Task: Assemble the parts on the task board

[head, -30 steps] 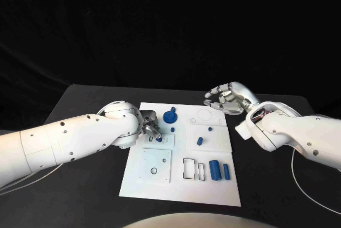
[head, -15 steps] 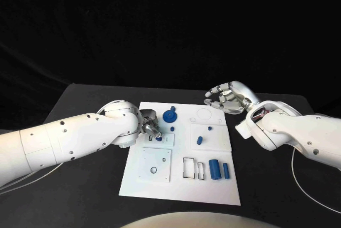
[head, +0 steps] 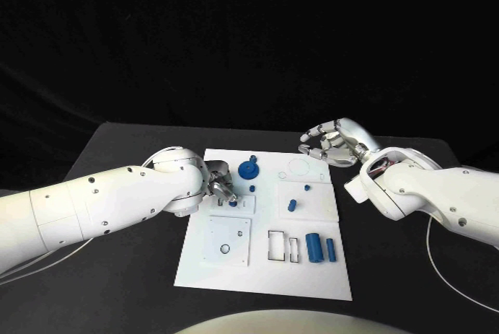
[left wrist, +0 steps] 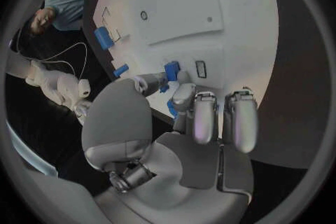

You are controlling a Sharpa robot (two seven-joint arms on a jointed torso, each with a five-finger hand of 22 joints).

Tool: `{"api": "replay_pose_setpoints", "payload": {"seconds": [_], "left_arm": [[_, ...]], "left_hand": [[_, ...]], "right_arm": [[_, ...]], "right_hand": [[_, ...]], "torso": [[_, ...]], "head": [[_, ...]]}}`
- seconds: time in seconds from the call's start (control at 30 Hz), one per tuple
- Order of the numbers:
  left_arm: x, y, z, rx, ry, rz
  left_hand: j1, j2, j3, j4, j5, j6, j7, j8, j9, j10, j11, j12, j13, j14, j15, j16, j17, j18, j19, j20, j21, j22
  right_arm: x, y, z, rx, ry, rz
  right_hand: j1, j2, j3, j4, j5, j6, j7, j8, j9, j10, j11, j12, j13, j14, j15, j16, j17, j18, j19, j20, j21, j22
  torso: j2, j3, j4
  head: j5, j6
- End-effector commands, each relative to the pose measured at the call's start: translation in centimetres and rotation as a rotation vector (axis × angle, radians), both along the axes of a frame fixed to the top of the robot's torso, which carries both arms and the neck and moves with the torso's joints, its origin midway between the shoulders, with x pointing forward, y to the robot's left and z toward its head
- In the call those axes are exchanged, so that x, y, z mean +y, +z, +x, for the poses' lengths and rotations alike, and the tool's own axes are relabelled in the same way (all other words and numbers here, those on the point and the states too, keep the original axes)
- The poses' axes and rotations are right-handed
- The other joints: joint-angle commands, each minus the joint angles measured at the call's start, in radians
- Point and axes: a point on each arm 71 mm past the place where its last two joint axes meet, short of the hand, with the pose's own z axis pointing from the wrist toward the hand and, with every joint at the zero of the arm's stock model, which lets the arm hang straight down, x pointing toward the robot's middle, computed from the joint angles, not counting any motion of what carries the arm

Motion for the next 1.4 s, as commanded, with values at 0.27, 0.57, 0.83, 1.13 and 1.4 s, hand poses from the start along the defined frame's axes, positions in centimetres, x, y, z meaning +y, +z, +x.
{"api": "replay_pose_setpoints", "payload": {"seconds": [0.27, 0.57, 0.83, 1.13, 1.4], "left_arm": [[-0.11, -0.32, -0.20, 0.028, -0.009, 0.010], [0.05, -0.35, -0.05, 0.026, 0.000, 0.009], [0.14, -0.38, 0.02, 0.026, 0.005, 0.012], [0.14, -0.39, 0.02, 0.029, 0.008, 0.007], [0.17, -0.38, 0.02, 0.033, 0.012, 0.002]], "left_hand": [[-0.019, 0.004, -0.028, 0.019, -0.003, 0.022, -0.010, -0.008, 0.002, 0.007, -0.003, 0.005, 0.003, 0.062, -0.009, 0.003, 0.109, -0.014, 0.006, -0.002, 0.007, 0.087], [-0.029, 0.008, -0.064, 0.042, -0.006, 0.027, -0.010, -0.013, 0.006, 0.009, -0.003, 0.008, 0.007, 0.063, -0.010, 0.004, 0.109, -0.015, 0.008, -0.003, 0.008, 0.090], [-0.057, 0.024, -0.127, 0.044, -0.005, 0.034, -0.010, -0.020, 0.011, 0.010, -0.003, 0.010, 0.010, 0.063, -0.009, 0.003, 0.109, -0.015, 0.010, -0.003, 0.009, 0.094], [-0.081, 0.080, -0.326, 0.047, -0.004, 0.044, -0.012, -0.039, 0.019, 0.013, -0.004, 0.014, 0.015, 0.063, -0.011, 0.003, 0.109, -0.016, 0.014, -0.003, 0.010, 0.100], [-0.078, 0.096, -0.377, 0.048, -0.004, 0.047, -0.012, -0.044, 0.021, 0.014, -0.005, 0.016, 0.017, 0.063, -0.011, 0.003, 0.110, -0.017, 0.015, -0.004, 0.010, 0.103]], "right_arm": [[0.08, 0.01, -0.03, -0.005, 0.011, -0.001], [0.07, 0.02, -0.02, -0.008, 0.013, -0.001], [0.03, 0.05, -0.03, -0.011, 0.014, 0.000], [-0.02, 0.07, 0.00, -0.014, 0.015, 0.005], [-0.06, 0.07, 0.02, -0.015, 0.013, 0.006]], "right_hand": [[-0.012, 0.003, 0.004, 0.001, 0.003, 0.000, 0.000, 0.005, 0.001, -0.006, 0.001, -0.006, -0.001, 0.053, -0.005, -0.004, 0.041, 0.013, -0.005, -0.005, -0.005, 0.139], [-0.025, 0.003, 0.002, 0.003, -0.002, -0.001, 0.000, 0.007, 0.002, -0.006, 0.001, -0.006, -0.002, 0.052, -0.005, -0.005, 0.040, 0.014, -0.005, -0.005, -0.007, 0.138], [-0.095, -0.002, -0.026, 0.005, 0.011, -0.005, -0.003, 0.015, 0.006, -0.005, -0.001, -0.004, -0.003, 0.053, -0.007, -0.006, 0.043, 0.014, -0.005, -0.006, -0.011, 0.137], [-0.244, 0.025, -0.102, 0.007, -0.027, -0.013, -0.004, 0.027, 0.013, -0.004, -0.001, -0.002, -0.005, 0.054, -0.007, -0.008, 0.044, 0.014, -0.003, -0.007, -0.016, 0.138], [-0.254, 0.029, -0.109, 0.007, -0.029, -0.014, -0.004, 0.028, 0.014, -0.004, -0.001, -0.001, -0.004, 0.054, -0.007, -0.008, 0.045, 0.014, -0.003, -0.007, -0.017, 0.137]], "torso": [[0.000, 0.0005, 0.0002], [0.000, 0.0000, -0.0001], [0.000, 0.0000, -0.0001], [0.000, 0.0000, -0.0004], [0.000, 0.0000, -0.0001]], "head": [[-0.001, 0.000], [-0.001, 0.003], [-0.002, 0.003], [-0.002, 0.003], [-0.004, 0.003]]}}
